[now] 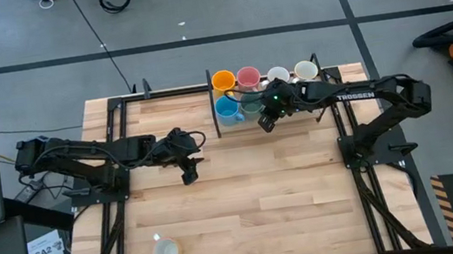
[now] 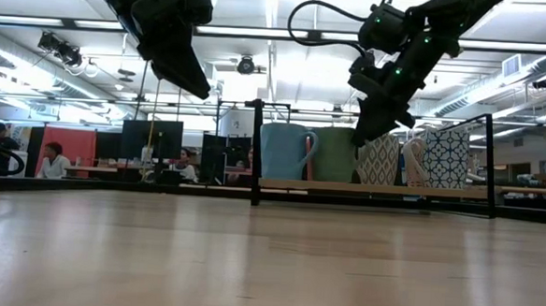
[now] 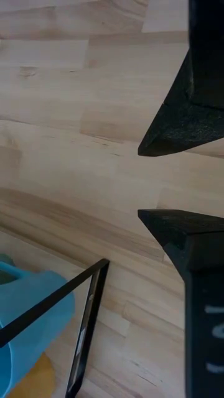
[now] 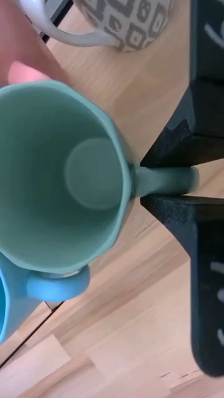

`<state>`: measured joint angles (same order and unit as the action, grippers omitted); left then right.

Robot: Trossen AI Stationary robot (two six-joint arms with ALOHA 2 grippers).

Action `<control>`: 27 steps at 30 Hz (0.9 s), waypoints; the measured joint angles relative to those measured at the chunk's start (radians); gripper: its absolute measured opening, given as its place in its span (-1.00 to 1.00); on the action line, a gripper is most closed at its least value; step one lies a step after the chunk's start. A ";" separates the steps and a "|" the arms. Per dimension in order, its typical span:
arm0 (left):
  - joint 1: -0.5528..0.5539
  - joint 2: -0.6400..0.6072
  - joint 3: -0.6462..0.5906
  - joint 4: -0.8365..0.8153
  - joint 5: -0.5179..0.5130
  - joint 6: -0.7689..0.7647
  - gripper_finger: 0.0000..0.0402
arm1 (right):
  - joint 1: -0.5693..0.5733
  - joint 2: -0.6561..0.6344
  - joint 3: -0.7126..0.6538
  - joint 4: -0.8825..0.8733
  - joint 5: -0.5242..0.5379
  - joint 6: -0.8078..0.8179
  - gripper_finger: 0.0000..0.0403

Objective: Place coffee mugs
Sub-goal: Put the green mug on the shelf

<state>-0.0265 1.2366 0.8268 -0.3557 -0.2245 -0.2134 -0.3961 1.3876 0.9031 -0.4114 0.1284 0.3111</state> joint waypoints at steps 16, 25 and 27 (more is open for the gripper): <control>0.000 0.000 0.000 0.000 0.000 0.000 -0.22 | 0.000 -0.003 -0.001 -0.007 -0.030 -0.001 -0.57; 0.000 0.000 0.000 0.000 0.000 0.000 -0.22 | 0.000 -0.003 -0.002 -0.006 -0.029 -0.019 -0.39; 0.000 0.000 0.000 0.000 0.000 0.000 -0.22 | 0.000 -0.003 -0.002 -0.006 -0.029 -0.023 -0.33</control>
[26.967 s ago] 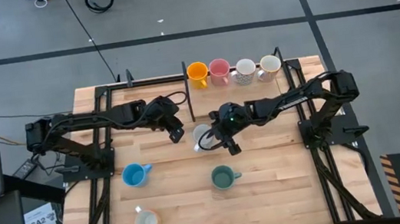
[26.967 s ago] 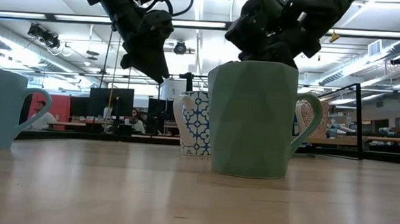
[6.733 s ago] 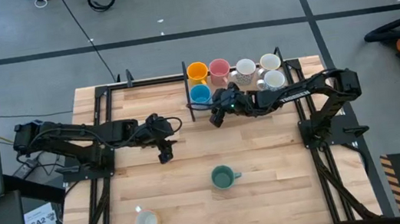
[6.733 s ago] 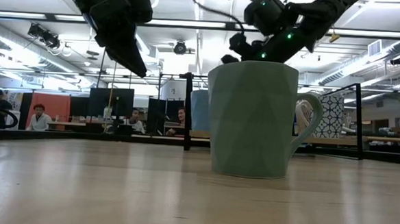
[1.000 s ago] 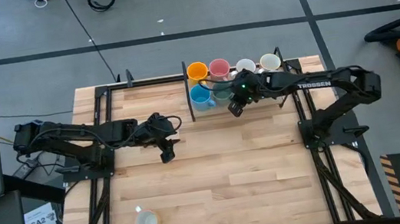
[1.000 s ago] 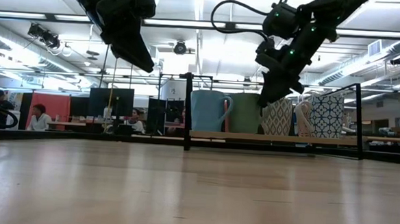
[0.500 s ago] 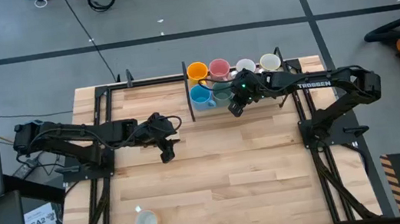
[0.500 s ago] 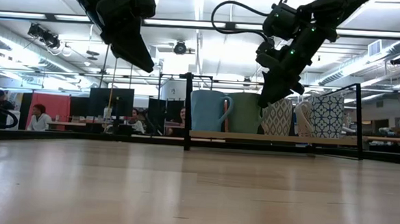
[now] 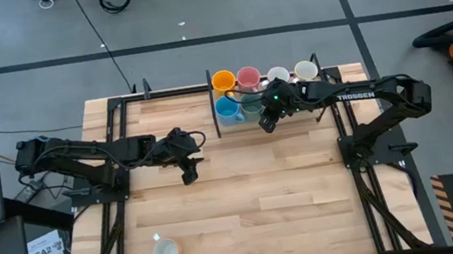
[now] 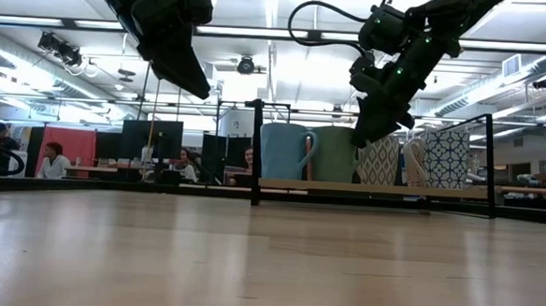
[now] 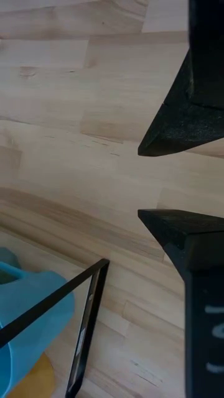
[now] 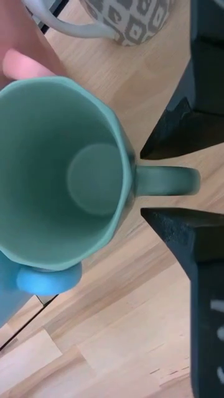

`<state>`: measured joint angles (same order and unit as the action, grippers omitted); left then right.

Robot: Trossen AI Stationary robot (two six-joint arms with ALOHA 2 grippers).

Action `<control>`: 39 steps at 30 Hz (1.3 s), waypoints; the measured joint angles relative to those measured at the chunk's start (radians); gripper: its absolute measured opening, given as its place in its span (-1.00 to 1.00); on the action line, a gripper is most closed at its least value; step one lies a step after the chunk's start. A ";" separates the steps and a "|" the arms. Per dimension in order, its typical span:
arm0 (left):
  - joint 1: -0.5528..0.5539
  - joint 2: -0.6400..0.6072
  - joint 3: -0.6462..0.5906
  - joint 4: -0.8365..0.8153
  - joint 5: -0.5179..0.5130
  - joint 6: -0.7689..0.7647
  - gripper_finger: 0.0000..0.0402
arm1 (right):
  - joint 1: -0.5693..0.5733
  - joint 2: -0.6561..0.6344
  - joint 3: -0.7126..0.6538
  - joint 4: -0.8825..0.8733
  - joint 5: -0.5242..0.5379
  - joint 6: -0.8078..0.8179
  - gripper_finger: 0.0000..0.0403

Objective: Place coffee mugs
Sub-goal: Put the green mug on the shelf, then put the yellow and white patterned mug on the shelf

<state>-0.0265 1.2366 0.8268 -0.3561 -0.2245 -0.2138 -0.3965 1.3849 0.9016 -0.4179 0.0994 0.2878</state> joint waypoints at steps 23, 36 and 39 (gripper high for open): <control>0.000 0.000 0.000 0.000 0.001 0.000 -0.22 | 0.000 0.000 0.000 0.001 0.004 -0.003 0.04; 0.000 0.000 0.000 0.003 0.034 0.000 -0.22 | 0.000 -0.169 -0.001 -0.003 -0.082 -0.003 0.04; 0.000 0.000 0.000 0.033 0.090 -0.001 -0.22 | 0.007 -0.232 -0.001 -0.003 -0.128 -0.002 0.04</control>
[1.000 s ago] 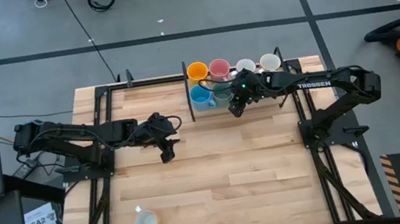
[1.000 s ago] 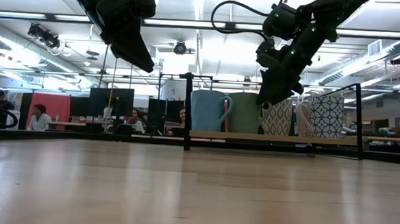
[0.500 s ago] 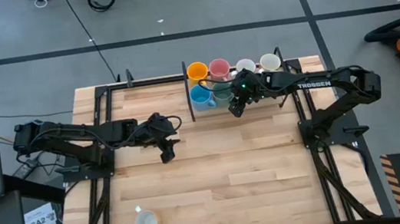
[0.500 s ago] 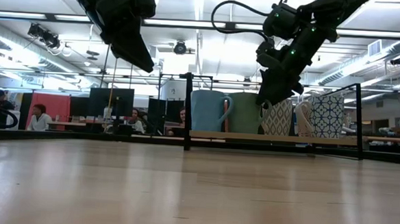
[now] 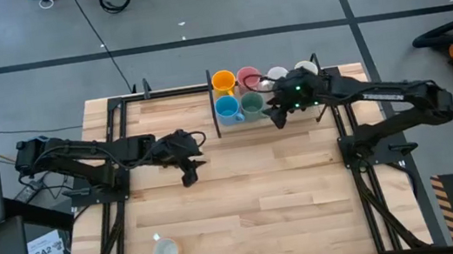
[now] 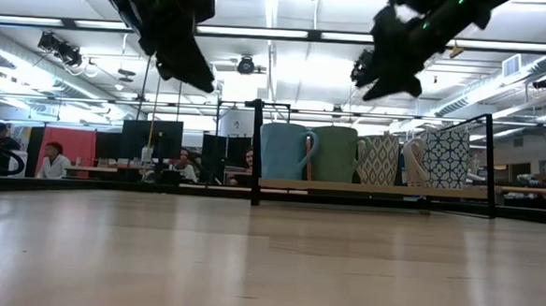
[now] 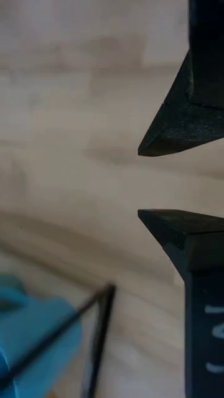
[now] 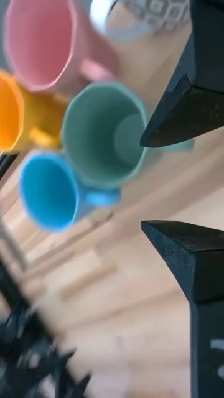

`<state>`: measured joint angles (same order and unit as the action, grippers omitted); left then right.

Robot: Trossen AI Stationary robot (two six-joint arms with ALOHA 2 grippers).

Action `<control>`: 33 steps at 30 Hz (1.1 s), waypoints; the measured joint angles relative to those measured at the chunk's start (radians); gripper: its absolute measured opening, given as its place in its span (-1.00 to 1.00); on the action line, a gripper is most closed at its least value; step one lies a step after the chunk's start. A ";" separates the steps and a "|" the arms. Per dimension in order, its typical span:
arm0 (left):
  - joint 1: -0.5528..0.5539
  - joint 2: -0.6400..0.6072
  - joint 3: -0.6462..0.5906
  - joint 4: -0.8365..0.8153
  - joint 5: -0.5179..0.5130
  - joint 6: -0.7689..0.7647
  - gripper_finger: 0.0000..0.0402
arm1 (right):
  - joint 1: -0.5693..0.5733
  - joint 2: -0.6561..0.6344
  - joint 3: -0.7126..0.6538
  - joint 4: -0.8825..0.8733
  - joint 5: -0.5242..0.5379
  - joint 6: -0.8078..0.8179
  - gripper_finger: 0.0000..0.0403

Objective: Place coffee mugs
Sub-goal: Put the yellow and white patterned mug on the shelf

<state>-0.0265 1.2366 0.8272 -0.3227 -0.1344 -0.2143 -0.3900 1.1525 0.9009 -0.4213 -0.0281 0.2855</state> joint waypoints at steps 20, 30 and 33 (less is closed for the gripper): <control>-0.387 0.000 0.001 0.047 0.280 -0.248 -0.22 | 0.258 -0.073 0.000 0.004 -0.008 0.002 0.04; -0.555 0.000 0.001 -0.095 0.269 -0.461 -0.22 | 0.318 -0.004 0.000 0.010 0.009 0.003 0.04; -0.582 0.000 0.001 -0.190 0.262 -0.494 -0.22 | 0.328 0.015 0.000 0.010 0.009 0.003 0.04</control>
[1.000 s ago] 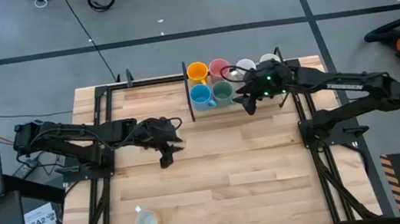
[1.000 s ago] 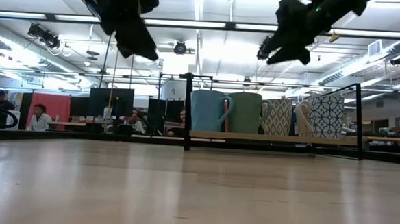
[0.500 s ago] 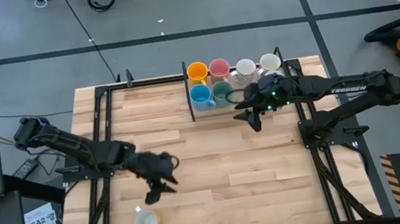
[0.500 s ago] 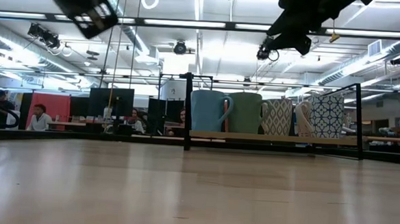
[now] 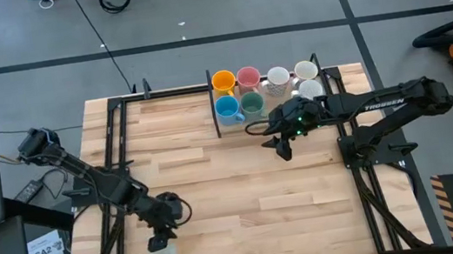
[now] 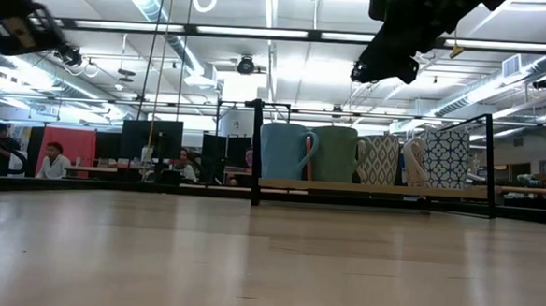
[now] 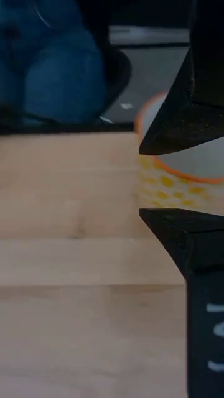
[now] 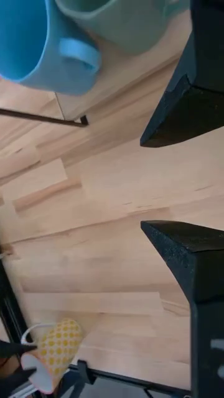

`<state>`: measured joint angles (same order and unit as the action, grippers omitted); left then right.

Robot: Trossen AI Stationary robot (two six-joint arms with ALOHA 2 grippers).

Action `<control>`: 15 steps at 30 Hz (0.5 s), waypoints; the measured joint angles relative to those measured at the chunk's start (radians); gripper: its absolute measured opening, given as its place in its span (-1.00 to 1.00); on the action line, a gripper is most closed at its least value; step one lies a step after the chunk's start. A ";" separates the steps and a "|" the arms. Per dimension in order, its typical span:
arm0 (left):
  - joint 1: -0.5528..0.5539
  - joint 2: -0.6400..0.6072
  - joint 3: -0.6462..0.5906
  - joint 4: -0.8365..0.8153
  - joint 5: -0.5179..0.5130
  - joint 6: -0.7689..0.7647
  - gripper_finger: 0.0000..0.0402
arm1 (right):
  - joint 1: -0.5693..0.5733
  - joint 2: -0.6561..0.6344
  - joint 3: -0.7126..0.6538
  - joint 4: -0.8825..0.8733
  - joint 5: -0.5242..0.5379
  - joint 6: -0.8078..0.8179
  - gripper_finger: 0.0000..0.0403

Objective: Place coffee mugs
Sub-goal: Put the yellow and white patterned mug on the shelf

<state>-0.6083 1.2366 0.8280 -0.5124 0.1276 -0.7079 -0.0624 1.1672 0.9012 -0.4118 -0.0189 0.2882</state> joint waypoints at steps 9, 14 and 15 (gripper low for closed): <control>-0.066 0.000 0.000 -0.065 -0.003 -0.045 -0.22 | 0.011 0.020 0.000 0.020 0.000 0.000 0.04; -0.098 0.000 0.000 -0.078 -0.080 -0.042 -0.22 | 0.011 0.020 0.000 0.028 0.000 0.000 0.04; -0.104 0.000 0.000 -0.078 -0.098 -0.040 -0.22 | 0.011 0.020 0.000 0.026 0.000 0.000 0.04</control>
<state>-0.7121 1.2366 0.8280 -0.5900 0.0294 -0.7483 -0.0513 1.1873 0.9012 -0.3860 -0.0189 0.2883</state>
